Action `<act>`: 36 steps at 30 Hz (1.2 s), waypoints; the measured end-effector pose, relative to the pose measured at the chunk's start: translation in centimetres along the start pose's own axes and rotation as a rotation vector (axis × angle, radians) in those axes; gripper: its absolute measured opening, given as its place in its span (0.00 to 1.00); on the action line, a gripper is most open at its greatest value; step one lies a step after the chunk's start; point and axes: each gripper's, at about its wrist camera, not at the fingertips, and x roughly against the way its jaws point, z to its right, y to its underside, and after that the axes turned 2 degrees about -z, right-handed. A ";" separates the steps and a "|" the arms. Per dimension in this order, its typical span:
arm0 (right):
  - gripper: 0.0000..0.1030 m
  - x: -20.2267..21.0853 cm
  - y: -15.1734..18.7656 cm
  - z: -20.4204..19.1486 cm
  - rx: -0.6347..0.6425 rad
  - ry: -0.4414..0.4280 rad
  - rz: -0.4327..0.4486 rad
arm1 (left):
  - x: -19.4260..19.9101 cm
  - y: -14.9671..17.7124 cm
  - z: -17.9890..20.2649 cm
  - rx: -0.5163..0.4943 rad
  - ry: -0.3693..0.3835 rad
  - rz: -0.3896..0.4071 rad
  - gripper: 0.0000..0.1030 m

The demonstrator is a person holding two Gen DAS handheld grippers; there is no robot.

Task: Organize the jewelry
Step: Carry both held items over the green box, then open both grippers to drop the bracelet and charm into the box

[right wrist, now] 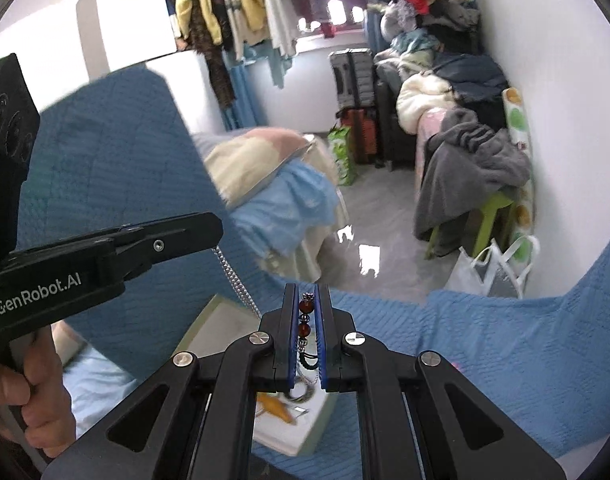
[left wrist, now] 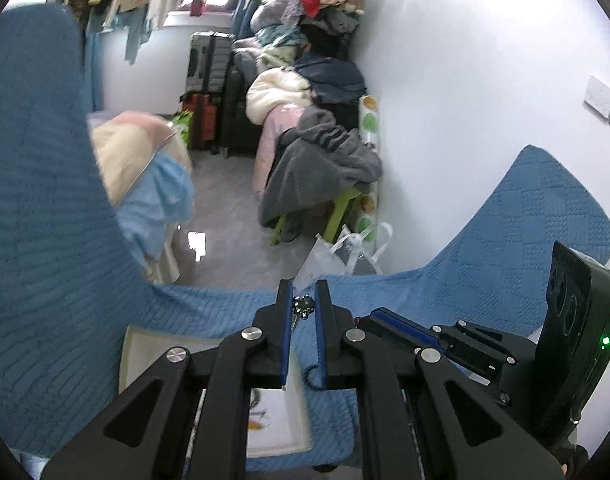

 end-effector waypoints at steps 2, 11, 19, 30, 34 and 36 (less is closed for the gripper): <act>0.06 -1.6 0.9 -1.0 0.008 -0.016 -0.031 | -0.5 0.9 -1.3 0.012 -0.010 -0.016 0.10; 0.06 -7.5 6.2 -3.3 0.020 -0.032 -0.167 | -4.0 6.3 -6.0 0.066 -0.034 -0.110 0.10; 0.06 -10.9 10.4 -3.0 0.003 -0.015 -0.259 | -7.3 10.2 -8.0 0.106 -0.045 -0.194 0.10; 0.06 -11.6 12.4 -1.9 -0.017 -0.034 -0.300 | -8.4 11.9 -8.3 0.145 -0.040 -0.232 0.10; 0.30 -10.4 11.4 -1.5 -0.038 -0.065 -0.272 | -7.9 11.4 -8.0 0.154 -0.048 -0.223 0.49; 0.33 -9.8 10.9 -1.2 -0.045 -0.081 -0.251 | -6.9 10.9 -7.8 0.162 -0.065 -0.167 0.59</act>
